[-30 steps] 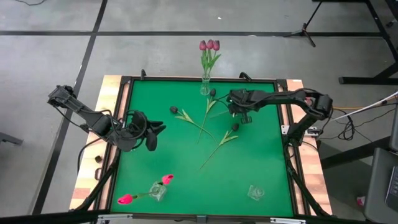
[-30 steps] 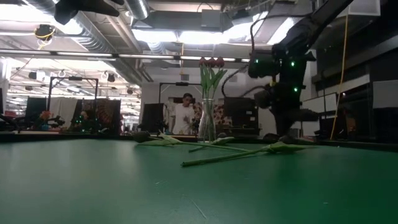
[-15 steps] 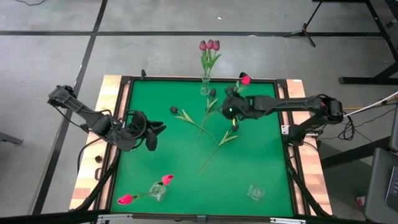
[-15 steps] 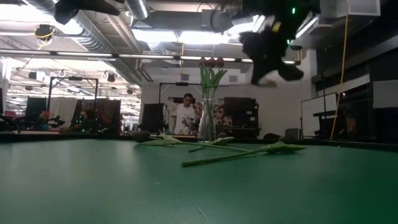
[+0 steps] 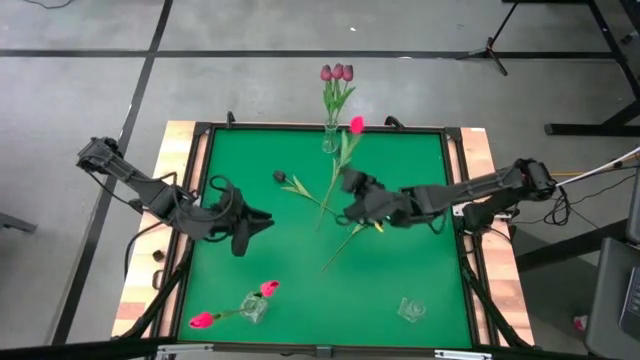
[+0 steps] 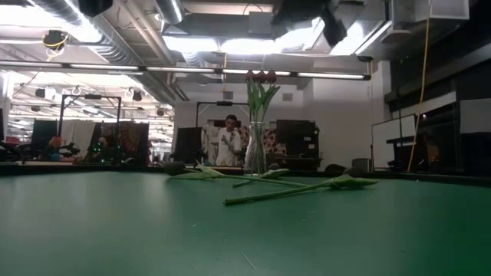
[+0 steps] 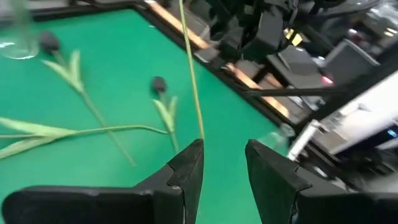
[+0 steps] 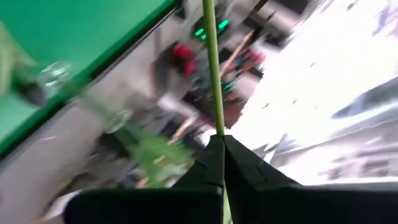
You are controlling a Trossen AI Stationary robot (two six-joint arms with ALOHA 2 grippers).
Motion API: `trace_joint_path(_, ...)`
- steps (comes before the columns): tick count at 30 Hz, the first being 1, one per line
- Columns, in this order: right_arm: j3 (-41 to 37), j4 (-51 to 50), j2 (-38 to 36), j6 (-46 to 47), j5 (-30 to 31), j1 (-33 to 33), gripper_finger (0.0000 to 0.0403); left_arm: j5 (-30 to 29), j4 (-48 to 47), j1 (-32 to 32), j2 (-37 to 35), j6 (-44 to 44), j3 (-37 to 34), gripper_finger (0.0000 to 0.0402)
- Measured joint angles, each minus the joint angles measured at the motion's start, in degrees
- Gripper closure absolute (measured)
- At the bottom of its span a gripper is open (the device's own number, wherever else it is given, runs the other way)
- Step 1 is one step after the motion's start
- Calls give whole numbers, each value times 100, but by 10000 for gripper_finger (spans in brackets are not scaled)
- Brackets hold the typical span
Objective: Sort flowers into vase by color
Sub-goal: Put the red tulip into the bottom left transparent vase
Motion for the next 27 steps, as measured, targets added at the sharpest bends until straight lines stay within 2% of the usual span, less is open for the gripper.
trace_joint_path(7, 0, 1182, 2, -1508, -695, 644, 403, 685, 307, 256, 0, 171, 0, 285)
trace_joint_path(12, 0, 1553, 6, -1765, -1305, 788, 403, 1532, 490, 572, 27, 187, 0, 285)
trace_joint_path(16, 0, 1679, 7, -1803, -1701, 764, 403, 2447, 1114, 867, 213, 414, 0, 285)
trace_joint_path(21, -2, 2118, 96, -2257, -1853, 766, 403, 3520, 1671, 1237, 555, 582, 2, 285)
trace_joint_path(27, -2, 2395, 142, -2772, -2300, 766, 403, 4087, 1755, 1655, 820, 588, 2, 285)
